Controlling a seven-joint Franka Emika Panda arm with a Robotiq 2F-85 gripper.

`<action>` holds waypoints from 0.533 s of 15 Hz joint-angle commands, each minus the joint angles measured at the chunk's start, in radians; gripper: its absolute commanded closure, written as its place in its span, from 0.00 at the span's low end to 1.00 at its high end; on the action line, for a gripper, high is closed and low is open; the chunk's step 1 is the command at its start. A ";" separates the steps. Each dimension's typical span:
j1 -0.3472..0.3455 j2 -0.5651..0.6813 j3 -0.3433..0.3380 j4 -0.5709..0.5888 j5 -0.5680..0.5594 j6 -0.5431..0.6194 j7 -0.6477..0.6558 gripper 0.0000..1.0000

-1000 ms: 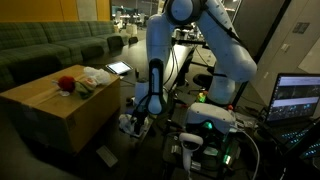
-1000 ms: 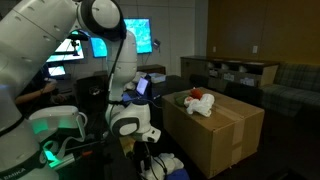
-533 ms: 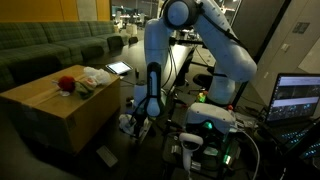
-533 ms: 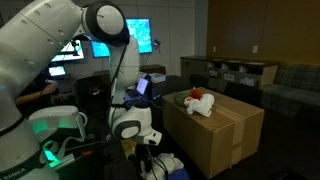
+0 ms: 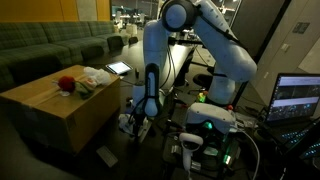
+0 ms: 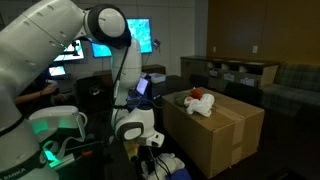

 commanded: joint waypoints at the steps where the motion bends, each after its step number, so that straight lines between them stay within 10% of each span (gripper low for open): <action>1: 0.028 0.023 -0.034 0.028 0.001 -0.001 0.002 0.17; 8: 0.112 0.012 -0.119 0.018 0.015 0.005 0.017 0.69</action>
